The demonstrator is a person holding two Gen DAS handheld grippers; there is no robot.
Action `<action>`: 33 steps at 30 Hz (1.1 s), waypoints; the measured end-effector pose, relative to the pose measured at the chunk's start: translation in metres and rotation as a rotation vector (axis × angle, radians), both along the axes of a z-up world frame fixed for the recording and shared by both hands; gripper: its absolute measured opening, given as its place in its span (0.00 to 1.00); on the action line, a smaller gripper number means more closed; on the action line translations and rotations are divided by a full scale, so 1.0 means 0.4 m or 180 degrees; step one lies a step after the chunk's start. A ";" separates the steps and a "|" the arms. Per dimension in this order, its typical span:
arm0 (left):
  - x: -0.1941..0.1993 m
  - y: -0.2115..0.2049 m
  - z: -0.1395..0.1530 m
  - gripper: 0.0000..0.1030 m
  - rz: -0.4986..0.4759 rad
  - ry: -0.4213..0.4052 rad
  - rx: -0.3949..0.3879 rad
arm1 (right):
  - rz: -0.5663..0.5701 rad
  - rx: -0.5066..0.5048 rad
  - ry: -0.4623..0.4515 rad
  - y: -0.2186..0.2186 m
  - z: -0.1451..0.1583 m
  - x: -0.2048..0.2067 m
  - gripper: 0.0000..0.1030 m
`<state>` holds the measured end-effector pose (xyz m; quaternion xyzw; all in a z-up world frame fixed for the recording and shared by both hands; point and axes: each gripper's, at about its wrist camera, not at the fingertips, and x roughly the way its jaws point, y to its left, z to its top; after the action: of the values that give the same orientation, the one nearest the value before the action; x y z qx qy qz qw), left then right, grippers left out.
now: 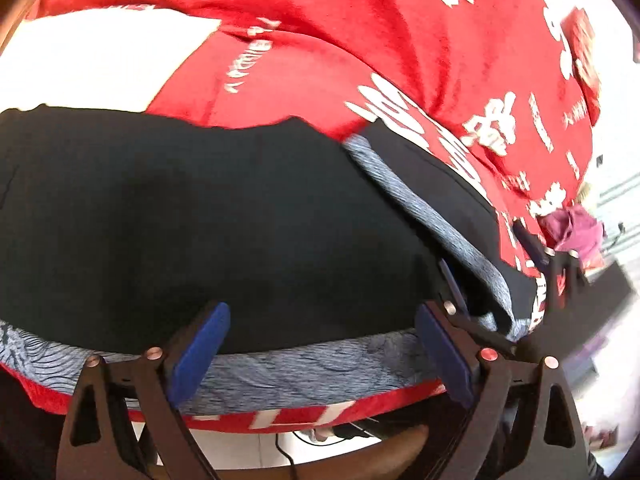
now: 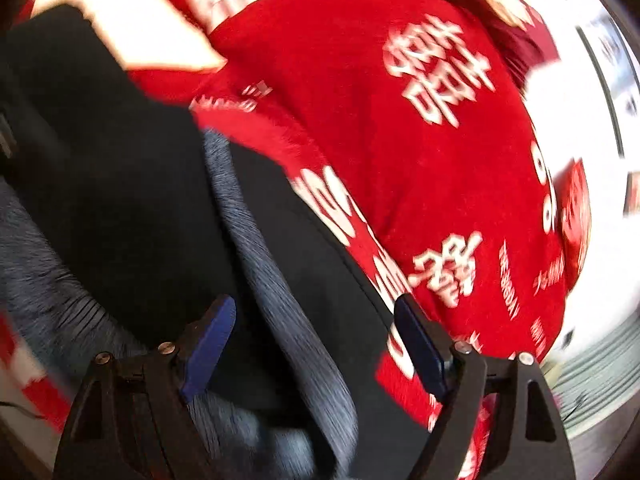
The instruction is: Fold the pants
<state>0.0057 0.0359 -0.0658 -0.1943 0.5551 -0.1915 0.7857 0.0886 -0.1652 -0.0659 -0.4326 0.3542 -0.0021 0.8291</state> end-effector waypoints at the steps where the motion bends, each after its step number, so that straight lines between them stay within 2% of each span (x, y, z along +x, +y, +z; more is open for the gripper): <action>1: -0.001 0.012 -0.004 0.91 0.0025 0.0035 -0.0042 | -0.0024 -0.0101 0.0012 0.009 -0.023 0.026 0.82; 2: 0.000 0.022 -0.004 0.91 0.0040 0.0034 -0.0049 | -0.0084 -0.0210 0.0033 0.014 -0.048 0.052 0.76; 3: 0.002 0.028 -0.004 0.91 0.0050 0.0003 -0.0029 | -0.0130 -0.0180 0.0114 0.013 -0.060 0.069 0.55; 4: 0.003 0.031 -0.004 0.91 0.0045 -0.0007 -0.0019 | -0.0168 -0.0012 0.0247 0.004 -0.058 0.077 0.36; 5: 0.004 0.027 -0.004 0.91 0.0026 0.0000 -0.0014 | -0.0302 0.0258 0.0459 -0.016 -0.055 0.095 0.07; 9: 0.007 -0.036 0.002 0.91 -0.0174 -0.0004 0.0047 | -0.0445 0.0858 0.0423 -0.097 0.018 0.080 0.07; 11: 0.003 -0.098 0.012 0.91 -0.0363 -0.0045 0.0129 | -0.0692 0.1345 0.0279 -0.176 0.092 0.059 0.07; 14: -0.007 -0.211 0.029 0.91 -0.0716 -0.0113 0.0191 | -0.1218 0.2236 -0.0045 -0.362 0.214 -0.003 0.07; 16: -0.014 -0.279 0.038 0.91 -0.0894 -0.0146 0.0221 | -0.1597 0.2733 -0.0274 -0.489 0.261 -0.053 0.07; 17: -0.019 -0.318 0.041 0.91 -0.1000 -0.0167 0.0243 | -0.1879 0.3103 -0.0381 -0.579 0.273 -0.086 0.07; 19: -0.029 -0.381 0.032 0.91 -0.1176 -0.0161 0.0321 | -0.2270 0.3628 -0.0349 -0.707 0.239 -0.130 0.07; 21: -0.034 -0.422 0.010 0.91 -0.1289 -0.0089 0.0373 | -0.2518 0.3849 -0.0080 -0.795 0.144 -0.163 0.09; 23: -0.036 -0.450 -0.022 0.91 -0.1332 0.0039 0.0469 | -0.2646 0.4040 0.0155 -0.838 0.062 -0.180 0.09; 25: -0.044 -0.458 -0.024 0.91 -0.1340 -0.0016 0.0544 | -0.2798 0.4307 0.0264 -0.869 0.002 -0.198 0.12; 29: -0.049 -0.463 -0.020 0.91 -0.1322 -0.0005 0.0560 | -0.2836 0.4793 0.0193 -0.906 -0.028 -0.236 0.14; 31: -0.051 -0.466 -0.018 0.91 -0.1301 -0.0002 0.0587 | -0.2907 0.4869 0.0064 -0.925 -0.035 -0.250 0.25; 32: -0.048 -0.469 -0.020 0.92 -0.1304 -0.0007 0.0609 | -0.2987 0.4887 -0.0048 -0.934 -0.041 -0.263 0.42; 33: -0.052 -0.473 -0.020 0.93 -0.1312 -0.0021 0.0647 | -0.3078 0.4954 -0.0175 -0.945 -0.053 -0.277 0.65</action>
<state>-0.0149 -0.1535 -0.0737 0.0039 0.5970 -0.2917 0.7473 -0.0224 -0.5431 -0.0871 0.4435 0.3783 -0.1200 0.8036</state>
